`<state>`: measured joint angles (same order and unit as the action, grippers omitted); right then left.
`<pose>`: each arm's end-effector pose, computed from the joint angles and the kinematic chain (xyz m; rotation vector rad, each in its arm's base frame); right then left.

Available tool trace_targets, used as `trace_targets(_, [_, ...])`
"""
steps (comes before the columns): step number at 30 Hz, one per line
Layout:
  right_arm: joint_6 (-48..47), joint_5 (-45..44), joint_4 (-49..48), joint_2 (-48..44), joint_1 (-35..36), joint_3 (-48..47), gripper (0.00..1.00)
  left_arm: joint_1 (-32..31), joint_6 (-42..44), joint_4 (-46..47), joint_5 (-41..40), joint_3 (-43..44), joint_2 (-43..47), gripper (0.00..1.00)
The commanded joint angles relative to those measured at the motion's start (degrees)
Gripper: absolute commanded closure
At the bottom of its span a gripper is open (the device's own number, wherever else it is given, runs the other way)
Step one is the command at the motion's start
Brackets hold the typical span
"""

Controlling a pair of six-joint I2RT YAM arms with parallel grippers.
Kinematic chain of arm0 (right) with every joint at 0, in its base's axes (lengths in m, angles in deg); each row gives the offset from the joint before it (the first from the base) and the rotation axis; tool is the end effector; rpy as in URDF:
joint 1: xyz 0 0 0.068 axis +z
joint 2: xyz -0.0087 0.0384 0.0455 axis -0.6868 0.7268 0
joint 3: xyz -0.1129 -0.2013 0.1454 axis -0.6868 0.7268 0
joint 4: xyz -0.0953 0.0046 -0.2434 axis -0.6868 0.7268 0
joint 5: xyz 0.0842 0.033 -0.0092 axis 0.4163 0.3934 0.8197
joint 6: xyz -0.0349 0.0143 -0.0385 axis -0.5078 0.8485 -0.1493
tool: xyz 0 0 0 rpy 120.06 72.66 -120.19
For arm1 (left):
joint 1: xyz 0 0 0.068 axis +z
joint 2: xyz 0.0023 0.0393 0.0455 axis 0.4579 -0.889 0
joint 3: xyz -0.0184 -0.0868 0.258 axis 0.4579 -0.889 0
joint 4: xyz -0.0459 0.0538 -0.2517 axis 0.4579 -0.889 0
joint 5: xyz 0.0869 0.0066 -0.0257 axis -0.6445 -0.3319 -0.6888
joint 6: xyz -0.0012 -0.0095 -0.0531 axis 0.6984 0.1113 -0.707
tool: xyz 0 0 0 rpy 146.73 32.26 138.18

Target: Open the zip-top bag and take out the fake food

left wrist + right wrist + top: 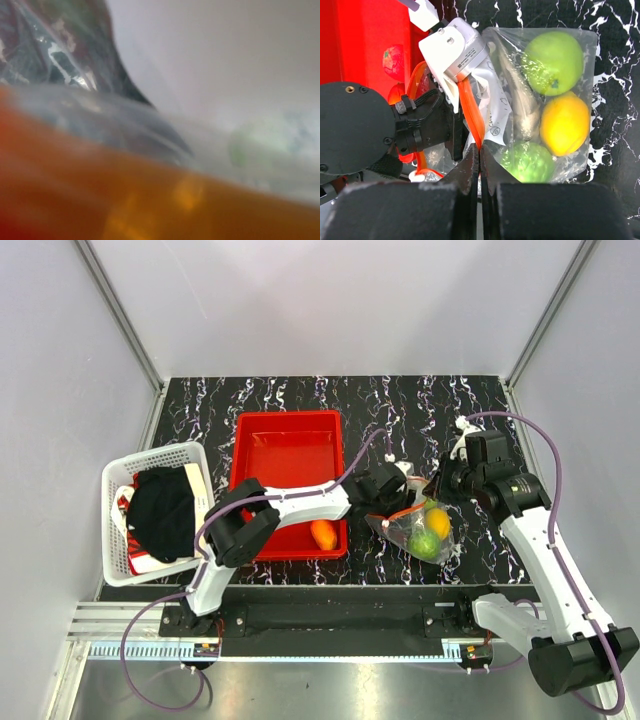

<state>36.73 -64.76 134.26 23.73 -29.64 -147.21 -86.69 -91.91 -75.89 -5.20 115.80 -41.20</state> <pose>0.1855 0.0518 0.3363 -0.0004 2.4043 0.4708 0.2297 -0.3981 0.1813 0.5555 2.5549 -0.8721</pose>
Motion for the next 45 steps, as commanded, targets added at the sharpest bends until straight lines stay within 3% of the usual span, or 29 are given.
trace_targets(1, [0.4,0.6,-2.7,0.1,0.3,0.7,1.00,-0.2,0.9,0.3,-1.7,-1.2,-1.4,0.31])
trace_targets(4, [0.5,0.6,-3.1,0.4,0.3,1.1,1.00,-0.3,1.0,0.4,-1.0,-1.0,-1.3,0.33])
trace_targets(5, [0.5,0.7,-3.1,0.6,0.4,1.1,1.00,-0.3,1.3,0.5,-1.1,-1.2,-1.0,0.47])
trace_targets(11, [0.3,-0.4,-3.0,0.3,0.3,0.0,1.00,-0.3,3.1,-0.6,-2.0,0.7,1.8,0.75])
trace_targets(12, [0.3,-0.8,-2.9,0.2,0.3,-0.4,1.00,-0.3,3.3,-1.1,-2.2,1.9,2.9,0.84])
trace_targets(16, [-0.4,-2.7,-2.0,-0.2,0.3,-1.8,1.00,-0.5,5.1,-4.0,-3.8,5.1,6.5,0.99])
trace_targets(25, [-1.2,-6.4,-1.5,-1.0,0.3,-1.4,1.00,-0.8,7.8,-8.9,-9.9,8.4,15.5,1.00])
trace_targets(29, [-1.4,-8.2,-1.2,-2.1,0.3,-2.0,1.00,-0.9,8.7,-9.5,-13.2,6.0,21.4,1.00])
trace_targets(36, [-1.5,-7.8,-1.0,-1.9,0.3,-2.3,1.00,0.5,10.4,-13.3,-24.6,-8.8,38.4,1.00])
trace_targets(45, [-1.4,-6.5,-1.4,-2.0,0.3,-2.4,1.00,6.7,3.5,-16.9,-22.8,-33.0,53.7,1.00])
